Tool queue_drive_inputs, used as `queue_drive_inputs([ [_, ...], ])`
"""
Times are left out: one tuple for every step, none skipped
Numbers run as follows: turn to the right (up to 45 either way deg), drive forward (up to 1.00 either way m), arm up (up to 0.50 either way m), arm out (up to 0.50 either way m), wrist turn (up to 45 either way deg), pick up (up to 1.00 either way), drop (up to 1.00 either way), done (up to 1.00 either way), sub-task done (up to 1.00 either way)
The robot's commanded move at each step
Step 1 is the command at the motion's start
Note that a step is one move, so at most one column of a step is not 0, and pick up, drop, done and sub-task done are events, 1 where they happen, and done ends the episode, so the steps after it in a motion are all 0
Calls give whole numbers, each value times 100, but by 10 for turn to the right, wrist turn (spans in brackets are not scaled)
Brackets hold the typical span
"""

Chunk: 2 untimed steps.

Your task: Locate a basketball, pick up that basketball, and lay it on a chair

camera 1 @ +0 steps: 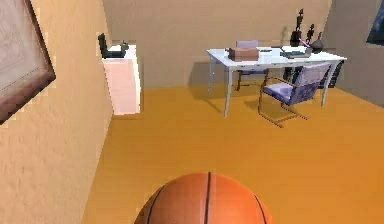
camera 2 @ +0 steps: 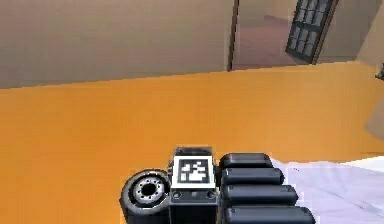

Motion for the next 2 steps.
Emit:
queue_drive_inputs([
  [0,25,0,0,0,0,0,0,0],
  [450,0,0,0,0,0,0,0,0],
])
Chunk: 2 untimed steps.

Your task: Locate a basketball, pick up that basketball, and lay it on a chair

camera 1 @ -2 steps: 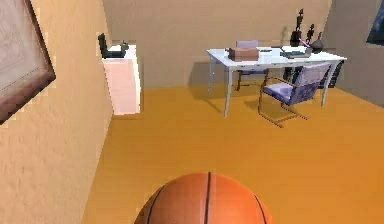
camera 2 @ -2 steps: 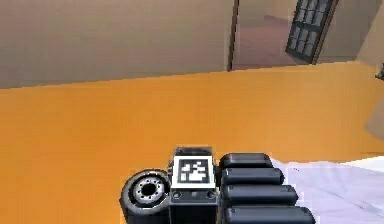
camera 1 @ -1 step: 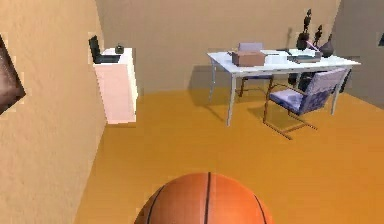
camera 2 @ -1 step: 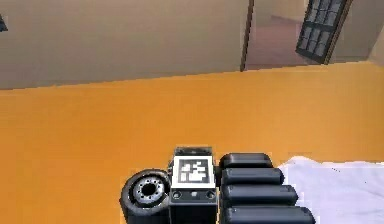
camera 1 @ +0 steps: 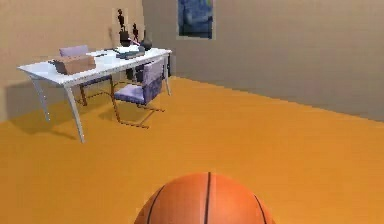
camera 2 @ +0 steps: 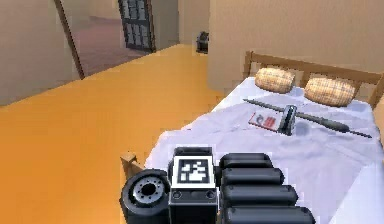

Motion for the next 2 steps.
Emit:
queue_drive_inputs([
  [300,0,0,0,0,0,0,0,0],
  [0,100,0,0,0,0,0,0,0],
])
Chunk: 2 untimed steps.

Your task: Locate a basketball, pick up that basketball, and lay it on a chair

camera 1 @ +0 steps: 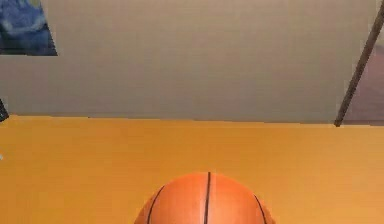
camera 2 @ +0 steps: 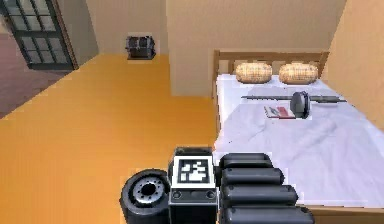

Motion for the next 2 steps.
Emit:
queue_drive_inputs([
  [450,0,0,0,0,0,0,0,0],
  [30,0,0,0,0,0,0,0,0],
])
